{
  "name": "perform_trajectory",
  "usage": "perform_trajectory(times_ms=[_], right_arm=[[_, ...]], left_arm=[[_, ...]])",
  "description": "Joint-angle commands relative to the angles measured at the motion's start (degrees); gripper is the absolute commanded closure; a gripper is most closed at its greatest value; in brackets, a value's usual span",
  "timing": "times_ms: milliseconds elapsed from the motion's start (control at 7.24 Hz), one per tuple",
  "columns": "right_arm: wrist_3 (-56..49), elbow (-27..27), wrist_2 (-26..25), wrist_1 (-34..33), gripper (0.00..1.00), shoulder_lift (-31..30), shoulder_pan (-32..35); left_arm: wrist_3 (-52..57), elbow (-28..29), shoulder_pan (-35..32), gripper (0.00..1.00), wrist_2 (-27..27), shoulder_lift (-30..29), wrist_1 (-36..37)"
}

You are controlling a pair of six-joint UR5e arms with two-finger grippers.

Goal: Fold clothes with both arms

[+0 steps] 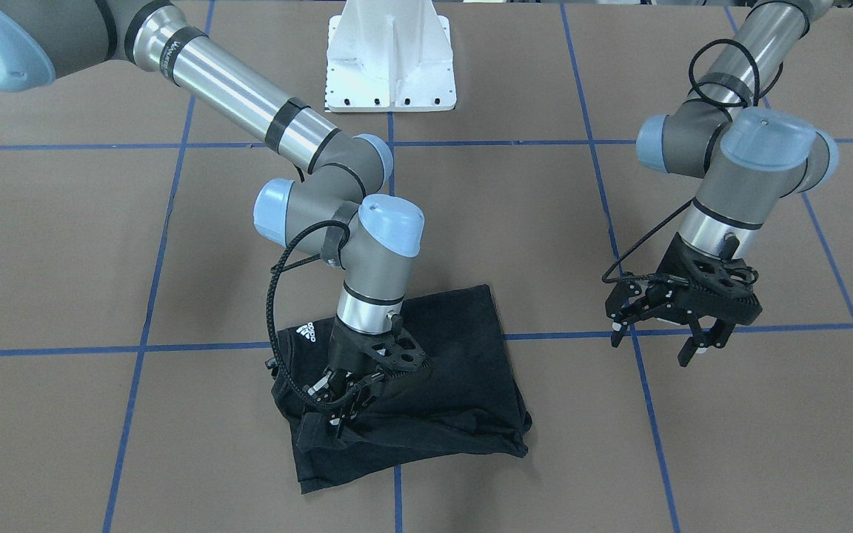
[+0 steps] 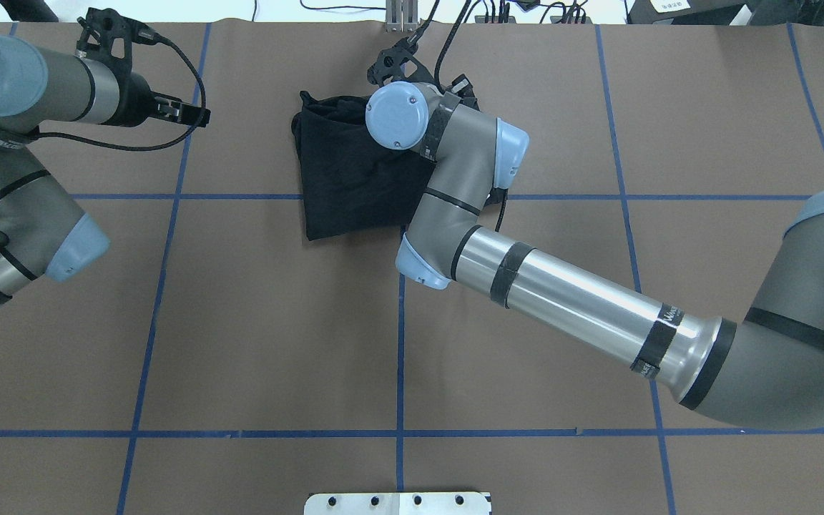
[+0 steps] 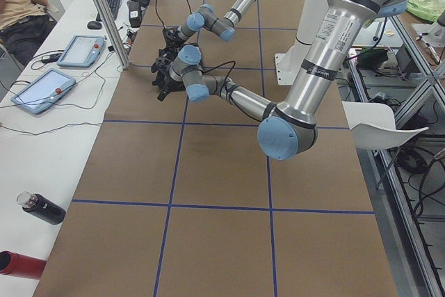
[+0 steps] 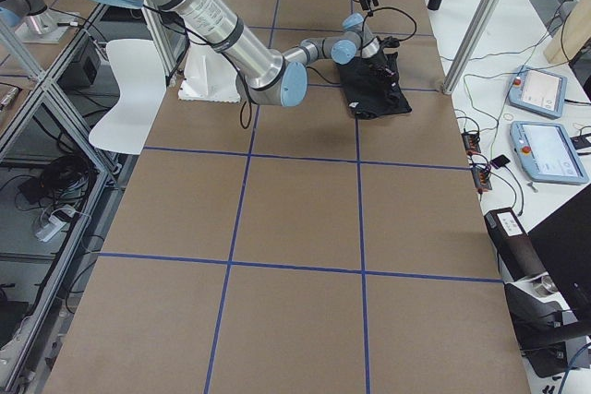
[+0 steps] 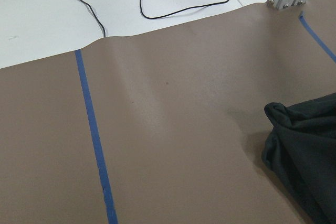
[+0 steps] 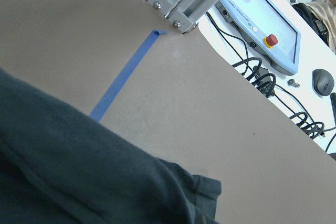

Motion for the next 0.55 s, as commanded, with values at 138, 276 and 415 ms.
perform_trajectory(times_ms=[138, 276, 415], right_arm=[[6.3, -1.7, 16.4, 1.6, 0.00, 4.9, 6.3], [8.5, 0.2, 17.9, 0.2, 0.00, 4.9, 6.5], [13.2, 5.1, 18.6, -5.7, 0.00, 4.2, 4.6]], left_arm=[[0.0, -3.8, 0.0, 0.00, 0.0, 3.4, 0.0], [0.0, -4.0, 0.0, 0.00, 0.0, 3.7, 0.0], [0.0, -4.0, 0.0, 0.00, 0.0, 3.7, 0.0]])
